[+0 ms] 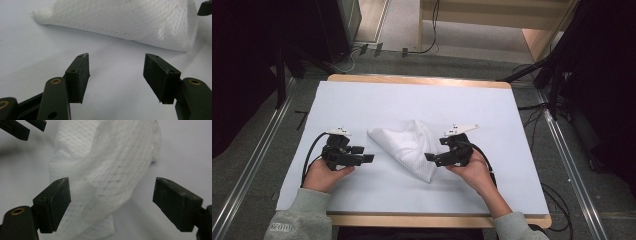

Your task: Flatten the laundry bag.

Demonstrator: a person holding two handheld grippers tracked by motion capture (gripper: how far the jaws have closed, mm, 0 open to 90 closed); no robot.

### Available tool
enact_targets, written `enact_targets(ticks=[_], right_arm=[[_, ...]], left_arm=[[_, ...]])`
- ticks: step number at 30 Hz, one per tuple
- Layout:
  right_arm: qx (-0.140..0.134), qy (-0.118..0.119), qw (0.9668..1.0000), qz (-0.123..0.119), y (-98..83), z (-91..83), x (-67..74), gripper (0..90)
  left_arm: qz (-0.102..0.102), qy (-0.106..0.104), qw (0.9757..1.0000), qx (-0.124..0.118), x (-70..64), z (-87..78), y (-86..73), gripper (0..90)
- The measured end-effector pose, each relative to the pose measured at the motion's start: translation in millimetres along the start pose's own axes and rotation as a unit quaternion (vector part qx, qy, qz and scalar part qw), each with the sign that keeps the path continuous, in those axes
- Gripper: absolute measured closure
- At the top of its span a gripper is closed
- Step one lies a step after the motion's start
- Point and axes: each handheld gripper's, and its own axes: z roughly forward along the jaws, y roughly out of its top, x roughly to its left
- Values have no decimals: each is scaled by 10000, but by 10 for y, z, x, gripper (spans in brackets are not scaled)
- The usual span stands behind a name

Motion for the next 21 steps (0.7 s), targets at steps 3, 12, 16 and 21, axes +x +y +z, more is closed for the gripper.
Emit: enact_targets(ticks=[3, 12, 16, 21], right_arm=[[53, 72, 9999, -66, 40, 114, 40, 146], [251, 439, 9986, -128, 105, 484, 165, 163], [462, 582, 9970, -220, 92, 628, 213, 275], [479, 706, 9959, -306, 99, 650, 215, 687]], left_arm=[[-19, 23, 10000, 2, 2, -21, -26, 385], [-84, 97, 9999, -1, 16, -75, -91, 384], [-102, 118, 9999, 30, 26, -89, -103, 384], [-124, 110, 9999, 7, 29, -91, -103, 384]])
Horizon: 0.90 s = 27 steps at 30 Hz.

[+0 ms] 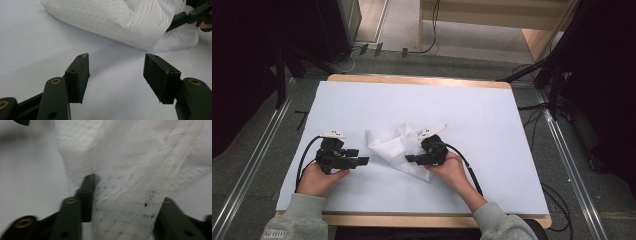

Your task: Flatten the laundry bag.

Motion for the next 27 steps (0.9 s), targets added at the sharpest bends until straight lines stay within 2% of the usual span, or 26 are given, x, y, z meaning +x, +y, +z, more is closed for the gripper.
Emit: enact_targets(ticks=[1, 4, 5, 9, 11, 12, 13, 16, 17, 18, 19, 20, 22, 26, 27], right_arm=[[0, 0, 10000, 0, 0, 0, 0, 687], [-64, 37, 9999, 113, 10, -49, -40, 843], [-141, 24, 9998, 155, 17, -82, -55, 860], [-332, -156, 9990, 242, 61, -258, -139, 879], [-499, -282, 9978, 319, 85, -414, -237, 881], [-499, -282, 9978, 319, 85, -414, -237, 881], [-596, -407, 9967, 362, 89, -515, -305, 881], [-659, -492, 9957, 432, 87, -613, -379, 882], [-729, -623, 9943, 471, 89, -717, -449, 882], [-729, -623, 9943, 471, 89, -717, -449, 882], [-825, -740, 9925, 515, 89, -829, -528, 882], [-825, -740, 9925, 515, 89, -829, -528, 882], [-914, -873, 9902, 594, 80, -947, -610, 882], [-1085, -1130, 9849, 738, 55, -1180, -790, 882], [-1182, -1276, 9817, 782, 42, -1296, -873, 882]], left_arm=[[5, 2, 10000, 10, 0, 1, 1, 384], [9, -9, 10000, 12, 1, 11, 6, 384], [19, -10, 10000, 19, 1, 14, 8, 384], [35, -12, 10000, 42, -1, 28, 20, 384], [39, -24, 10000, 51, -3, 38, 27, 384], [55, -23, 10000, 60, -3, 44, 32, 384], [44, -23, 10000, 69, -7, 50, 35, 384], [77, -36, 9999, 88, -9, 64, 48, 384], [80, -36, 9999, 91, -10, 70, 52, 384], [84, -40, 9999, 104, -11, 74, 56, 384], [98, -35, 9999, 110, -12, 78, 59, 384], [92, -47, 9999, 98, -12, 84, 63, 384], [102, -48, 9999, 103, -15, 91, 72, 385], [107, -76, 9998, 122, -19, 112, 86, 385], [138, -70, 9998, 136, -19, 118, 93, 385]])
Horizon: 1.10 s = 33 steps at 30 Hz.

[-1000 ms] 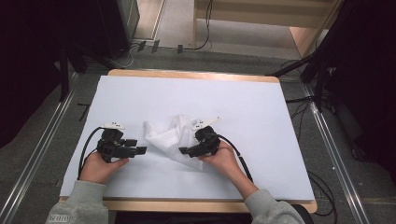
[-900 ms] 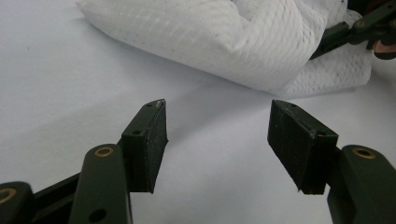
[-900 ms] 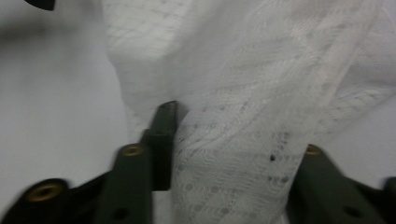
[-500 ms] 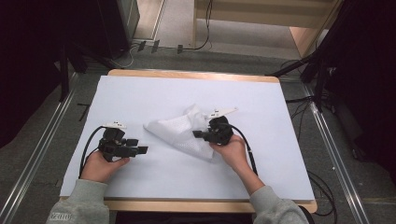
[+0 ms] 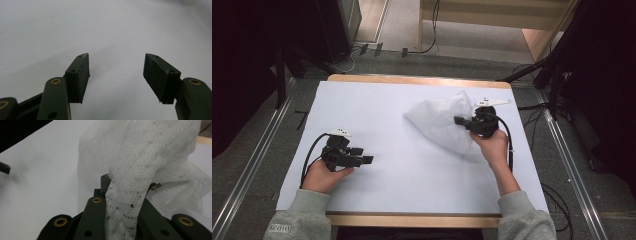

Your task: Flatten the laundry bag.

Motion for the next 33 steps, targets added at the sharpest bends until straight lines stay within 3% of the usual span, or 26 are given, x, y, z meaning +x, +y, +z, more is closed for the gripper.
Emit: enact_targets(ticks=[1, 2, 5, 8, 13, 17, 24, 29, 33], right_arm=[[0, 0, 10000, 0, 0, 0, 0, 882], [-87, -104, 9999, 76, 22, -88, -104, 883], [-165, -347, 9992, 101, 47, -205, -231, 882], [-117, -418, 9990, 146, 12, -214, -259, 882], [144, -346, 9993, 45, -61, -58, -163, 880], [380, -176, 9991, -71, -130, 100, 12, 873], [435, 78, 9990, -103, -186, 172, 155, 820], [500, 337, 9981, -84, -198, 200, 257, 693], [576, 446, 9971, -235, -218, 235, 371, 592]], left_arm=[[0, 0, 10000, 0, 0, 0, 0, 385], [1, -5, 10000, 3, -2, 3, 3, 385], [-6, -15, 10000, -8, -2, 11, 7, 385], [8, -11, 10000, 15, -3, 20, 14, 385], [7, -25, 10000, 8, -10, 24, 22, 385], [12, -42, 10000, 6, 0, 21, 29, 385], [20, -69, 10000, 12, 2, 41, 49, 383], [19, -73, 10000, 15, 2, 51, 69, 382], [27, -65, 10000, 12, 8, 53, 83, 381]])
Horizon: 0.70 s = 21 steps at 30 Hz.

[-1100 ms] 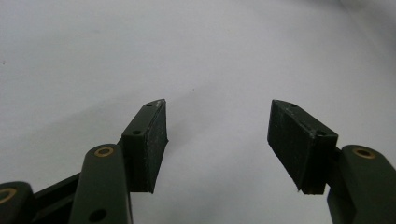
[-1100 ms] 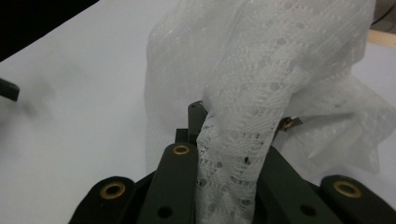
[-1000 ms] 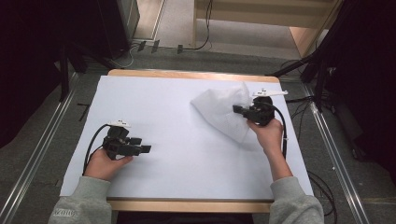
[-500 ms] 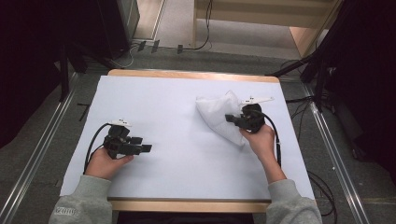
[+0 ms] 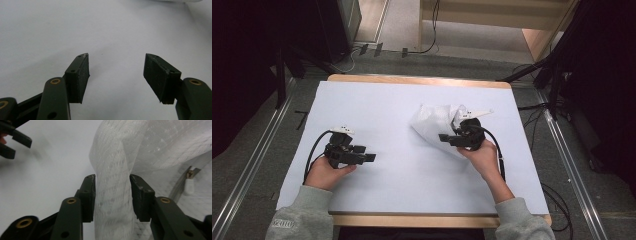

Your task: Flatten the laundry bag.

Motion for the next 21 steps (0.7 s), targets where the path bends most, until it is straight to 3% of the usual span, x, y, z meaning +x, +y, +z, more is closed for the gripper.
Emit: enact_targets(ticks=[5, 13, 18, 21], right_arm=[[191, 157, 9993, -285, -3, 83, 196, 503], [176, 292, 9984, -453, 7, 64, 365, 420], [61, 268, 9988, -399, 50, -148, 363, 394], [-103, 182, 9991, -368, 82, -321, 310, 458]], left_arm=[[-2, 15, 10000, 7, 9, 3, 9, 381], [4, -3, 10000, 4, 23, 8, 34, 380], [22, -20, 10000, 21, 21, 29, 54, 381], [41, -22, 10000, 26, 19, 35, 66, 381]])
